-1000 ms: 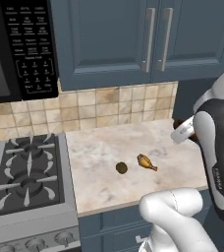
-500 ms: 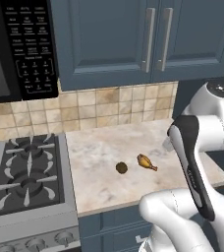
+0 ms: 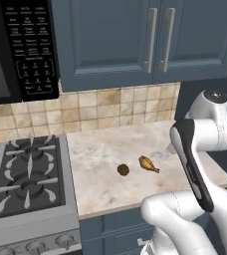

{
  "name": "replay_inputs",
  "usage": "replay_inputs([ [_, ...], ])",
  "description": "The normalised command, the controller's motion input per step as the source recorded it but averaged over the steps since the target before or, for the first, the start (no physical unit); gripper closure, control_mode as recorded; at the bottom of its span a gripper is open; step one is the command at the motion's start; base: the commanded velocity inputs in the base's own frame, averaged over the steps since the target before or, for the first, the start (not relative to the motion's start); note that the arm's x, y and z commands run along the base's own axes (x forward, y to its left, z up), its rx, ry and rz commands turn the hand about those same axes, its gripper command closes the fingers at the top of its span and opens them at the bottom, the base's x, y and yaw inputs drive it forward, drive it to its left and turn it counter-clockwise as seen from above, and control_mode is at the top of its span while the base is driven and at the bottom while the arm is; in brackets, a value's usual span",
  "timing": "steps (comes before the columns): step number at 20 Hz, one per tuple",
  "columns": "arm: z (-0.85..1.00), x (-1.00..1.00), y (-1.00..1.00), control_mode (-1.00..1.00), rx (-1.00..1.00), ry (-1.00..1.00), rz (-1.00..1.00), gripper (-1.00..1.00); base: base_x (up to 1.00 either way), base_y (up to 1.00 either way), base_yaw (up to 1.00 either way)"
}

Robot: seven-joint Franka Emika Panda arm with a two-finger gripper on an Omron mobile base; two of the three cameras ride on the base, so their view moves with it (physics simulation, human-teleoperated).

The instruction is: Open the fridge, remove the kiwi, sweet potato, and chicken drumstick, and place them on any counter.

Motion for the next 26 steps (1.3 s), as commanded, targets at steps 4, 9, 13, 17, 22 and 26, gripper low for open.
replay_inputs([
  [4, -0.35, 0.45, -0.34, -1.0, 0.0, 0.06, 0.0, 1.0, 0.0, 0.0, 0.0],
  [9, -0.42, 0.45, -0.36, -1.0, 0.0, 0.04, 0.0, 1.0, 0.0, 0.0, 0.0],
  [13, -0.52, 0.46, -0.24, -1.0, 0.0, 0.05, 0.0, 1.0, 0.0, 0.0, 0.0],
  [17, -0.64, 0.39, -0.19, -1.0, 0.0, 0.11, 0.0, 1.0, 0.0, 0.0, 0.0],
  [22, -0.62, 0.44, -0.11, -1.0, 0.0, 0.14, 0.0, 1.0, 0.0, 0.0, 0.0],
  [26, -0.44, 0.42, -0.19, -1.0, 0.0, 0.14, 0.0, 1.0, 0.0, 0.0, 0.0],
])
